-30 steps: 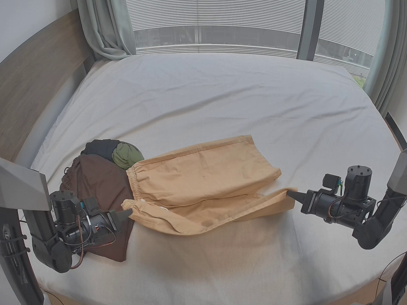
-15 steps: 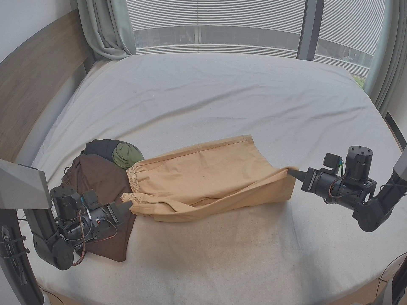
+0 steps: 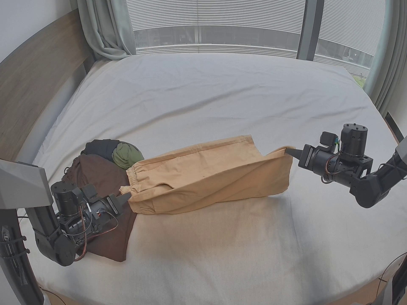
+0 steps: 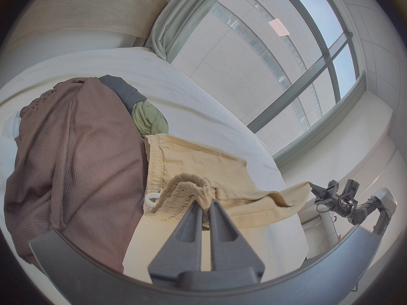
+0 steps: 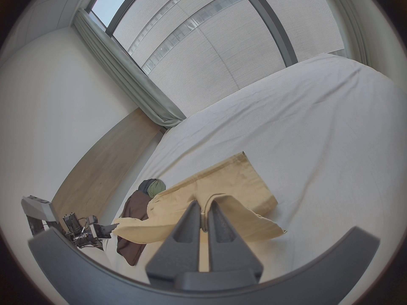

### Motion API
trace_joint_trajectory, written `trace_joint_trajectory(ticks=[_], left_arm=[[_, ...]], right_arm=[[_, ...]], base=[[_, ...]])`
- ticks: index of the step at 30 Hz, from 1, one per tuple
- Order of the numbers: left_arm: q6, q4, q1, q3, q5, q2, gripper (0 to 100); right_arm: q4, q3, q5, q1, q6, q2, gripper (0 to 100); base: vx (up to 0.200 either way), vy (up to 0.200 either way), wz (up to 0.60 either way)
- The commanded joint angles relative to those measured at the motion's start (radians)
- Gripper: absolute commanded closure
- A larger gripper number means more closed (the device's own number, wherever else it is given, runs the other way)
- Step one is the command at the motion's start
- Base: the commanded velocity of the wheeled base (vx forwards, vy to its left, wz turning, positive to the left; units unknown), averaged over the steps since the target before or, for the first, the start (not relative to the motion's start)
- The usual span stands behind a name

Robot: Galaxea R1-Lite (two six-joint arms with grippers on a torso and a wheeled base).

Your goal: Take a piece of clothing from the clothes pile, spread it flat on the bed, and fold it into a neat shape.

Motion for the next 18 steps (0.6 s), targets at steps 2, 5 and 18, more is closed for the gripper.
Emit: trace_joint_trajectory(ticks=[2, 5, 18], left_arm=[[-0.019, -0.001, 0.003, -0.029, 0.016, 0.004, 100], [-0.022, 0.001, 0.003, -0.037, 0.017, 0.005, 100], [-0.073, 0.001, 0.009, -0.101, 0.091, 0.034, 100]], right_arm=[[0.058, -0.107, -0.001, -0.008, 0.0, 0.034, 100], [0.094, -0.168, -0.004, -0.008, 0.0, 0.057, 100], [0.269, -0.424, -0.006, -0.01, -0.002, 0.133, 100]], base=[[0.0, 0.0, 0.0], [0.0, 0.0, 0.0], [0.0, 0.0, 0.0]])
